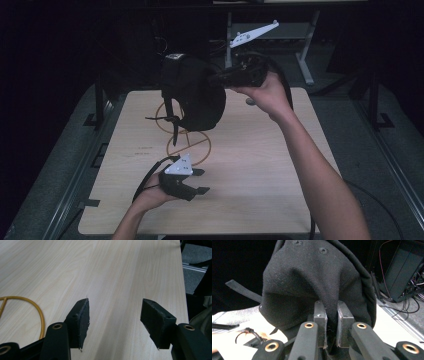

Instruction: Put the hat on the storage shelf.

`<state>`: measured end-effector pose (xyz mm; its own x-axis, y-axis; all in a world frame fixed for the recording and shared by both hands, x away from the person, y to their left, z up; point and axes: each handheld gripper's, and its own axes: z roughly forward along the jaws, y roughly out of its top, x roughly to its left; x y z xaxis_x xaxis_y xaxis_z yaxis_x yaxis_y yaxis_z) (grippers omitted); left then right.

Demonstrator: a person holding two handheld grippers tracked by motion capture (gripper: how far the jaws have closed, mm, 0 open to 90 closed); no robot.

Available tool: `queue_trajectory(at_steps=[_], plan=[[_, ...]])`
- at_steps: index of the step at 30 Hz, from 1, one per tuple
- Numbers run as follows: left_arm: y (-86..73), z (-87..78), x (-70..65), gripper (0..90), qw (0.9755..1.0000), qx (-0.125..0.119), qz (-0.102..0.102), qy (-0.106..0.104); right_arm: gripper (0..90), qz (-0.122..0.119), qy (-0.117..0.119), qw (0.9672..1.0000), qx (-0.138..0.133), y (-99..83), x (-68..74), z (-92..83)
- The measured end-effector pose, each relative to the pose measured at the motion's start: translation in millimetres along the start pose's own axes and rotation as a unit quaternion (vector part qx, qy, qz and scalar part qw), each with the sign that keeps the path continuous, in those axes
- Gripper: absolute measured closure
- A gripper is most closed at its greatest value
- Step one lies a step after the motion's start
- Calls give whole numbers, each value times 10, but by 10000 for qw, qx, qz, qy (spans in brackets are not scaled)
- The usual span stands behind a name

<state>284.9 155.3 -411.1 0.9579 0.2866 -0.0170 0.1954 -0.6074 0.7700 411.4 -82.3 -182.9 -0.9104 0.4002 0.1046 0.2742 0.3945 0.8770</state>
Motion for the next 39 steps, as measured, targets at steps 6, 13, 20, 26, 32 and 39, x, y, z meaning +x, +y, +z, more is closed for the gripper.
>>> queue_trajectory(at_steps=[6, 13, 20, 26, 32, 39], plan=[[11, 9, 0, 400, 9999, 12, 119, 9, 807, 36, 59, 10000, -18, 79, -40, 170], [20, 18, 3, 402, 9999, 54, 137, 25, 812, -64, 50, 10000, 21, 131, -37, 365], [40, 44, -13, 406, 9998, 95, 169, -21, 814, 71, 69, 9999, -87, 170, -72, 552], [49, 32, -18, 406, 9999, 28, 133, -6, 813, 159, 101, 9998, -92, 190, -100, 702], [51, 37, -15, 408, 9999, 16, 136, -17, 813, 232, 153, 9996, -57, 193, -148, 866], [60, 65, -24, 408, 9998, -16, 187, -60, 712, 357, 188, 9991, -86, 230, -188, 1049]])
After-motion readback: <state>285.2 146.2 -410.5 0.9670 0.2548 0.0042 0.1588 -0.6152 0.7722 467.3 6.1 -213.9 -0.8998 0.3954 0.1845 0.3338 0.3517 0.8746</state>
